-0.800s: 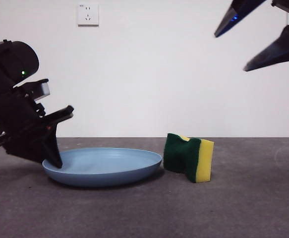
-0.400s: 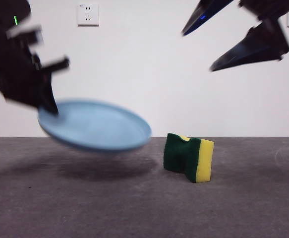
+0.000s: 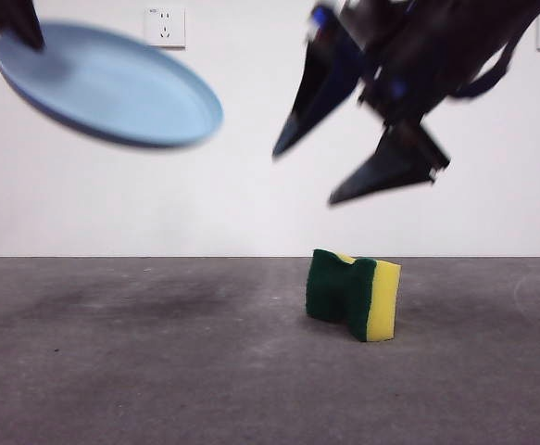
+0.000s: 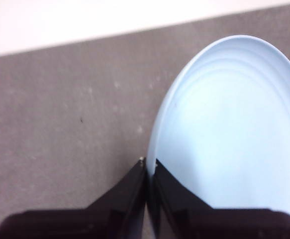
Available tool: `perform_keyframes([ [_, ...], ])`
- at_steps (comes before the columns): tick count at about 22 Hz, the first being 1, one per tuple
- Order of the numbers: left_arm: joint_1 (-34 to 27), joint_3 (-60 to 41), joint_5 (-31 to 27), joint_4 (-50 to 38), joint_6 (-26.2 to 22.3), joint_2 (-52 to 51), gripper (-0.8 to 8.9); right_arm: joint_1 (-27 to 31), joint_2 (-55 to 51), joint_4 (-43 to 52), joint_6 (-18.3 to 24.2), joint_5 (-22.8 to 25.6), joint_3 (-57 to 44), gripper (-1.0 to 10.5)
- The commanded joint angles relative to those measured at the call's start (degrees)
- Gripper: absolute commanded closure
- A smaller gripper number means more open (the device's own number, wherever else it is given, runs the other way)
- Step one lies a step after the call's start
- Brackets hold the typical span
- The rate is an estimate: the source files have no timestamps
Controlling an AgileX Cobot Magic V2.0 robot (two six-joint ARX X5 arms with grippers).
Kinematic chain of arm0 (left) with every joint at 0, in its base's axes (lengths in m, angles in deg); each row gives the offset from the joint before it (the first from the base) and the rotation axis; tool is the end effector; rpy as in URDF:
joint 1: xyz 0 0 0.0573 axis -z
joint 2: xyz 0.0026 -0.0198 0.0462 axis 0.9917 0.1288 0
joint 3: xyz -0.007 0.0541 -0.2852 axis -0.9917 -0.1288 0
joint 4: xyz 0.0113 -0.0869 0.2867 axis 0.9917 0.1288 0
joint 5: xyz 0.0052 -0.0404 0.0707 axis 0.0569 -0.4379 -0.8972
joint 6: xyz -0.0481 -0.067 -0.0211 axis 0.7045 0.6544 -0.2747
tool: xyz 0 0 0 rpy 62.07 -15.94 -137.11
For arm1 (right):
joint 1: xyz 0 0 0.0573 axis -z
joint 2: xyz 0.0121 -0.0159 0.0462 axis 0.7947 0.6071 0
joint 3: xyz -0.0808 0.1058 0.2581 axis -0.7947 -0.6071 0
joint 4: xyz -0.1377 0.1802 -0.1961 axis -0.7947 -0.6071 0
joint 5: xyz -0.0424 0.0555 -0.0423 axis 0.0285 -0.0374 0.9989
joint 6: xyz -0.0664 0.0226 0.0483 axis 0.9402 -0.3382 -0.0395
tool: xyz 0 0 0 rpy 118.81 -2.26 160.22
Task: Pick up the plate,pick up the cloth,clean the plate with the cloth
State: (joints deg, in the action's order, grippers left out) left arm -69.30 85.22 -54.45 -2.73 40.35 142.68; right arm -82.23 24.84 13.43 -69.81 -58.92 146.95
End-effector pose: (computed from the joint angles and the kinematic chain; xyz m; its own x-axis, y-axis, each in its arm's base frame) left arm 0.2946 -0.0659 0.3770 0.8656 -0.1523 -0.4770 0.1914 0.9809 0.0343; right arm 0.3185 0.2173 0.2087 0.3135 0.6842 -0.6585 -0.5814 0.6865 0.4367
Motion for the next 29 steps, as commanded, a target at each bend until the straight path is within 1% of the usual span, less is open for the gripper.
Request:
perform_keyframes([
  [1, 0.1, 1.3, 0.0, 1.0, -1.1, -2.1, 8.21, -0.2, 4.4, 0.1, 2.3, 1.4, 2.2, 5.7],
  [3, 0.1, 1.4, 0.0, 1.1, -1.1, -3.5, 8.21, -0.3, 6.8, 0.0, 2.3, 3.0, 3.4, 5.7],
  [5, 0.1, 1.4, -0.1, 1.5, -1.1, -4.1, 8.21, -0.3, 8.4, 0.0, 2.4, 5.8, 3.9, 5.7],
  [8, 0.1, 1.4, -0.1, 3.1, -1.1, -4.1, 8.21, -0.2, 9.3, -0.8, 4.1, 12.1, 4.0, 5.7],
  [10, 0.1, 1.4, -0.1, 4.0, -1.1, -4.1, 8.21, -0.2, 9.3, -2.6, 6.1, 18.4, 4.0, 5.7],
  [11, 0.1, 1.4, 0.0, 4.0, -1.1, -4.1, 8.21, -0.2, 9.3, -3.4, 6.9, 20.0, 4.0, 5.7],
  [14, 0.1, 1.4, 0.0, 4.0, -1.1, -4.1, 8.21, 0.3, 9.3, -5.2, 8.5, 22.8, 4.0, 5.7],
  [17, 0.1, 1.4, 0.0, 4.0, -1.1, -4.0, 8.21, 0.3, 9.3, -5.3, 10.2, 28.2, 4.0, 5.7],
  [21, 0.1, 1.4, 0.2, 4.0, -1.1, -4.0, 8.21, 0.8, 9.4, -5.0, 11.7, 28.0, 4.0, 5.7],
  [29, 0.1, 1.4, 0.3, 4.0, -1.1, -4.0, 8.21, 1.8, 15.2, -3.5, 11.7, 27.7, 4.0, 5.7],
])
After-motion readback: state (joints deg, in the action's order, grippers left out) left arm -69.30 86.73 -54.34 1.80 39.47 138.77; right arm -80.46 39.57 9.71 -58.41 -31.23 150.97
